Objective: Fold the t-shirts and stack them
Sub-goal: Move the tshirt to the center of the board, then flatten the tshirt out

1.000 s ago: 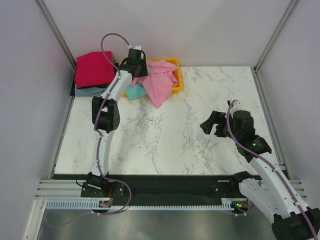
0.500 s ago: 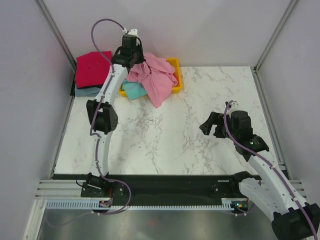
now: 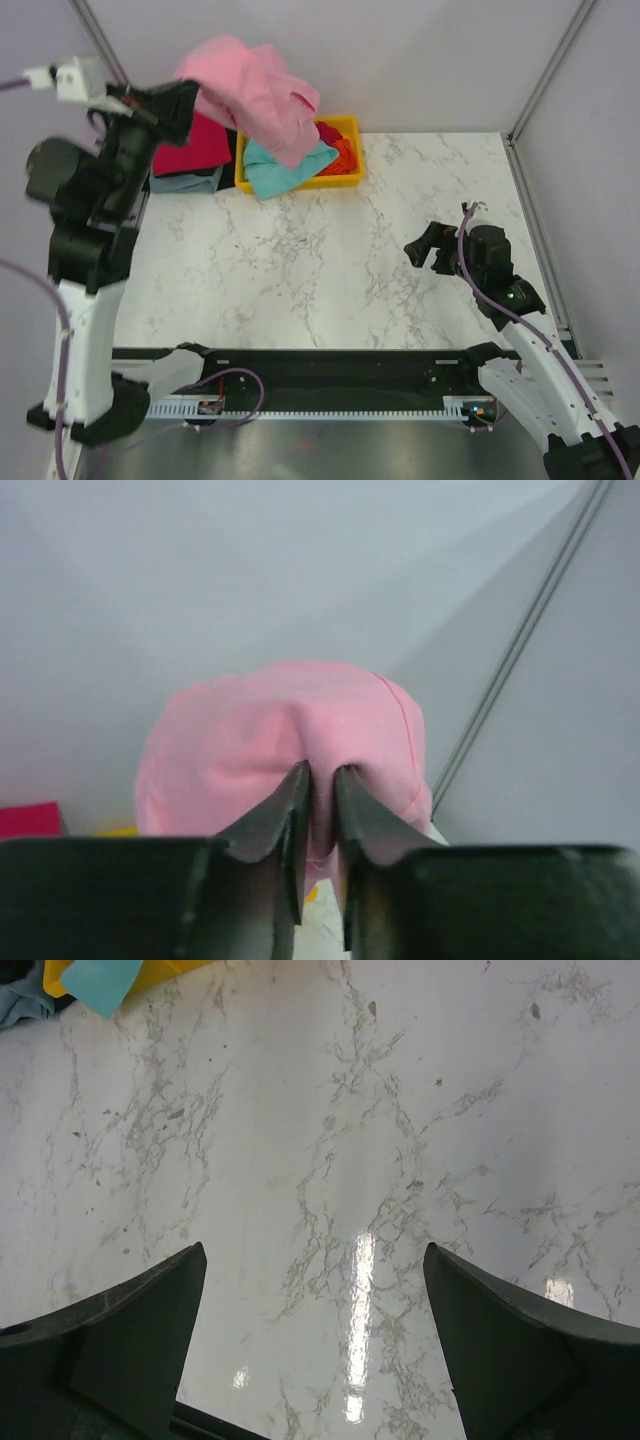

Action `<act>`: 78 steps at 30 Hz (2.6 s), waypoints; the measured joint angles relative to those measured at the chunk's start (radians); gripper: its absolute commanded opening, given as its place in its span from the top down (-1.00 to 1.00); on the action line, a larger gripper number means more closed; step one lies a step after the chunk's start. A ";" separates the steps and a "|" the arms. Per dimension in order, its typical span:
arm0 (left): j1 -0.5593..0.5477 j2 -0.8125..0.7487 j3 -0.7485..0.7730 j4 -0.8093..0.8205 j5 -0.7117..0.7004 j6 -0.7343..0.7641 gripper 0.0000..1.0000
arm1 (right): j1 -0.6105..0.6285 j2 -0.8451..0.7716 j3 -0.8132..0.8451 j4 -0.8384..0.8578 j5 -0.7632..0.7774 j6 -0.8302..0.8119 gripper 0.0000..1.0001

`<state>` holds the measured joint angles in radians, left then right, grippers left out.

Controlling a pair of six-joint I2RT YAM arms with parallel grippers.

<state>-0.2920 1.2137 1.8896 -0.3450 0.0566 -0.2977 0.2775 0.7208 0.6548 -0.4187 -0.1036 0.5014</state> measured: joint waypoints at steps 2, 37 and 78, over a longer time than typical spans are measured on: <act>0.000 -0.236 -0.221 0.011 -0.024 -0.035 -0.78 | 0.000 0.004 0.000 -0.001 0.000 0.000 -0.96; 0.000 -0.776 -1.052 -0.516 -0.060 -0.278 -0.99 | 0.950 0.898 0.266 0.332 0.235 0.369 -0.35; 0.000 -0.791 -1.071 -0.507 -0.050 -0.277 -0.99 | 0.223 0.404 0.121 -0.137 0.412 0.142 -0.43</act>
<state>-0.2924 0.4225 0.8185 -0.8524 0.0071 -0.5751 0.5007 1.1244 0.7761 -0.5556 0.3084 0.6430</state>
